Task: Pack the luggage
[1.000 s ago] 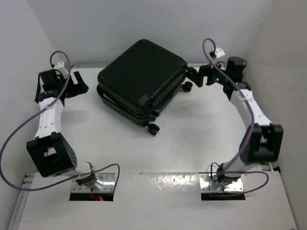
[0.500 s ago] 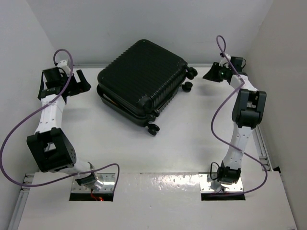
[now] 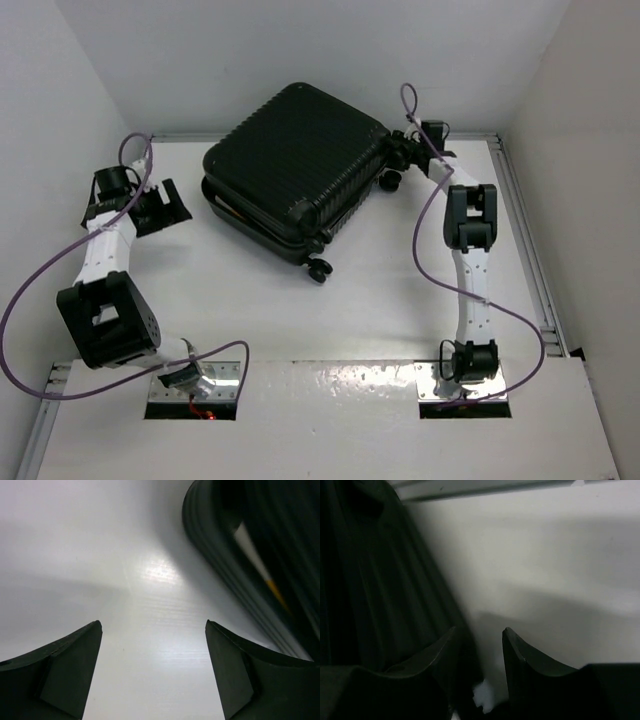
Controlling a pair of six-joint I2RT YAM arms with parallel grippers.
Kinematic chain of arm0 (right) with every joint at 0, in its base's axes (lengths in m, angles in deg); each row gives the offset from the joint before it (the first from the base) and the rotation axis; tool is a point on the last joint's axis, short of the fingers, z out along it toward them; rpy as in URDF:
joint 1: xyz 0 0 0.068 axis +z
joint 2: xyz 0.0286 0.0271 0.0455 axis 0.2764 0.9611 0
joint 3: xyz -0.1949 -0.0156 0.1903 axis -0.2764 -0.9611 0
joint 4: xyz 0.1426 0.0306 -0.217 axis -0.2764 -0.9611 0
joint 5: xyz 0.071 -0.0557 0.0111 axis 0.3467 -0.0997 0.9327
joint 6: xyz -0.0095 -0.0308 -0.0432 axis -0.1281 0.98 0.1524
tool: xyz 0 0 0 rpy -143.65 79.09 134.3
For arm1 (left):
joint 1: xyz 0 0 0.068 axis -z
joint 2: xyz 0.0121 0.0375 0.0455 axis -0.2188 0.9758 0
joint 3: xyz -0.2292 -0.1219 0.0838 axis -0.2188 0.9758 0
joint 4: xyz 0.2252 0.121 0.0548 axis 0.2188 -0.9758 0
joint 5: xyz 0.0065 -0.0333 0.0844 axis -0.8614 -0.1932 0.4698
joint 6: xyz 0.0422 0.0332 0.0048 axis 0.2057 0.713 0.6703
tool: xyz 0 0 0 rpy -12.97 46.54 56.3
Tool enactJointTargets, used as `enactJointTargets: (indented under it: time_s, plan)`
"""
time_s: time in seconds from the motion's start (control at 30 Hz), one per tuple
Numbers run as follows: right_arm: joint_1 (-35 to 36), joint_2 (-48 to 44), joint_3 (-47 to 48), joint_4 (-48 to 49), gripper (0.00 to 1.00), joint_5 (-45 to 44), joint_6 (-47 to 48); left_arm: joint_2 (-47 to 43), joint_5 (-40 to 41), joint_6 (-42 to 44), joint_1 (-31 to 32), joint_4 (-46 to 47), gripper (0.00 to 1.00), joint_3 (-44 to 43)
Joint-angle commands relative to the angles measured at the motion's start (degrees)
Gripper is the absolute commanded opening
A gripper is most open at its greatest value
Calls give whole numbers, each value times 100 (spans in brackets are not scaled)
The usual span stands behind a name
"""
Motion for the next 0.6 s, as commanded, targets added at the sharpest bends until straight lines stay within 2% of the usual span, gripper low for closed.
enactJointTargets:
  time_s: [0.0,0.17,0.27,0.3,0.37,0.4,0.43,0.5,0.53,0.57]
  plan:
    - [249,-5,-75,265,42,263,-58,-178,319,-77,134,-283,89,259]
    - [495,5,-295,-51,39,676,-190,479,390,-491,529,340,89,444]
    - [583,-345,-804,-131,35,922,-137,963,390,-684,714,911,89,190]
    - [609,-434,-1275,-140,34,1106,-85,1374,390,-685,715,1139,89,50]
    - [662,-749,-1656,-35,33,1265,-23,1876,234,-685,837,1229,89,-527]
    - [688,-987,-2301,0,33,1449,56,2418,171,-746,838,1298,89,-784]
    - [715,-1102,-2534,18,31,1529,144,2685,171,-816,907,1351,89,-1048]
    - [802,-1654,-3193,98,30,1765,371,3125,-407,-878,1092,1535,89,-1792]
    - [890,-1988,-3857,89,30,1810,564,3319,-523,-878,1197,1632,89,-2058]
    - [917,-2130,-4046,89,30,1933,679,3721,-611,-878,1320,1633,89,-2339]
